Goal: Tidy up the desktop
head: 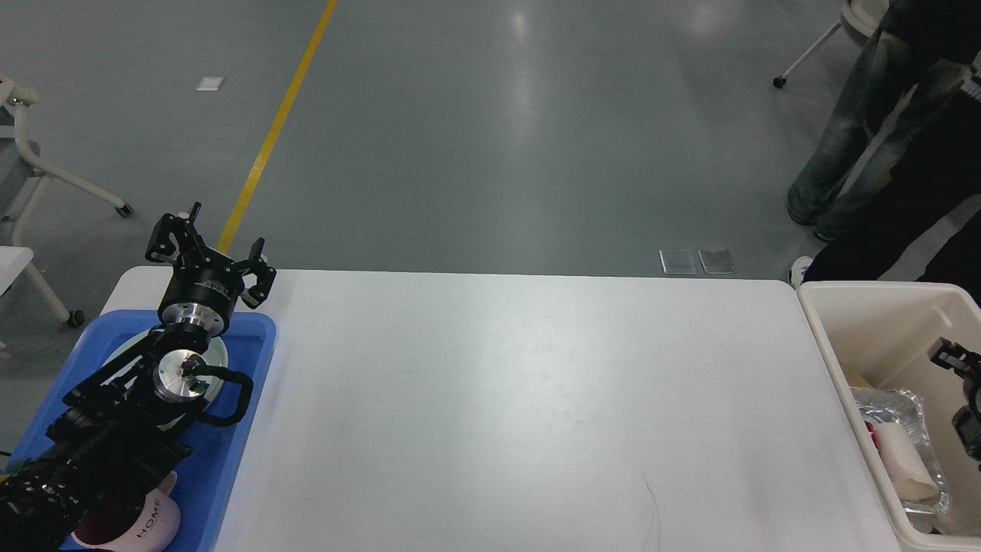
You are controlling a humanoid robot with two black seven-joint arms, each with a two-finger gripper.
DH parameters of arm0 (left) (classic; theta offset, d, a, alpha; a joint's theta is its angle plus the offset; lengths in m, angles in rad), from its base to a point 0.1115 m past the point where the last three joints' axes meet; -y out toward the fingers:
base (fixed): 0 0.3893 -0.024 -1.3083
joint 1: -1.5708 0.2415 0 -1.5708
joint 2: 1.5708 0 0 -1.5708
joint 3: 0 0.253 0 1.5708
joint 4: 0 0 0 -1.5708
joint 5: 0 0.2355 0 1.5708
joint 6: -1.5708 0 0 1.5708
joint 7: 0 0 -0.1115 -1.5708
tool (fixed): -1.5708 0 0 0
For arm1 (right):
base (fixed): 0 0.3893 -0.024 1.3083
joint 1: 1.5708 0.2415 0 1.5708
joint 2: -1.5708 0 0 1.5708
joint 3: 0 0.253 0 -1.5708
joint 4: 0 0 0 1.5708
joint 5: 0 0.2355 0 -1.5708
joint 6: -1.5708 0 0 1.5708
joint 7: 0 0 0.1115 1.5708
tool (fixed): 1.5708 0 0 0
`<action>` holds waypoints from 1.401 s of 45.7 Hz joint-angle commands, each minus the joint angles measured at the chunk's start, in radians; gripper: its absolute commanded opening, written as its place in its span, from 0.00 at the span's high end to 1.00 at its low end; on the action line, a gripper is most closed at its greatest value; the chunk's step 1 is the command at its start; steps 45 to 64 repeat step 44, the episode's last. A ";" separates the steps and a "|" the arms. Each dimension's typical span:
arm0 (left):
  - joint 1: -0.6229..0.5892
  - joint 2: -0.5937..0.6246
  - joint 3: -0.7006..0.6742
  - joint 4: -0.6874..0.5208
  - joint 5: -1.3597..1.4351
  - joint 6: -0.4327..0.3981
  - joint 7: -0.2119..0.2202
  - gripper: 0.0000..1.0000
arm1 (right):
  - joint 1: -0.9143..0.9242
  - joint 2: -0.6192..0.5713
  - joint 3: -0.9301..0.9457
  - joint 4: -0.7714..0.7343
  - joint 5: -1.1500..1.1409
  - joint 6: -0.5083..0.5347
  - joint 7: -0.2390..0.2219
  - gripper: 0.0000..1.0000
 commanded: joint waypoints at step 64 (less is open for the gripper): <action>0.000 0.000 0.000 0.000 0.000 0.000 0.000 0.04 | 0.005 0.122 1.334 0.522 0.124 0.166 0.586 0.00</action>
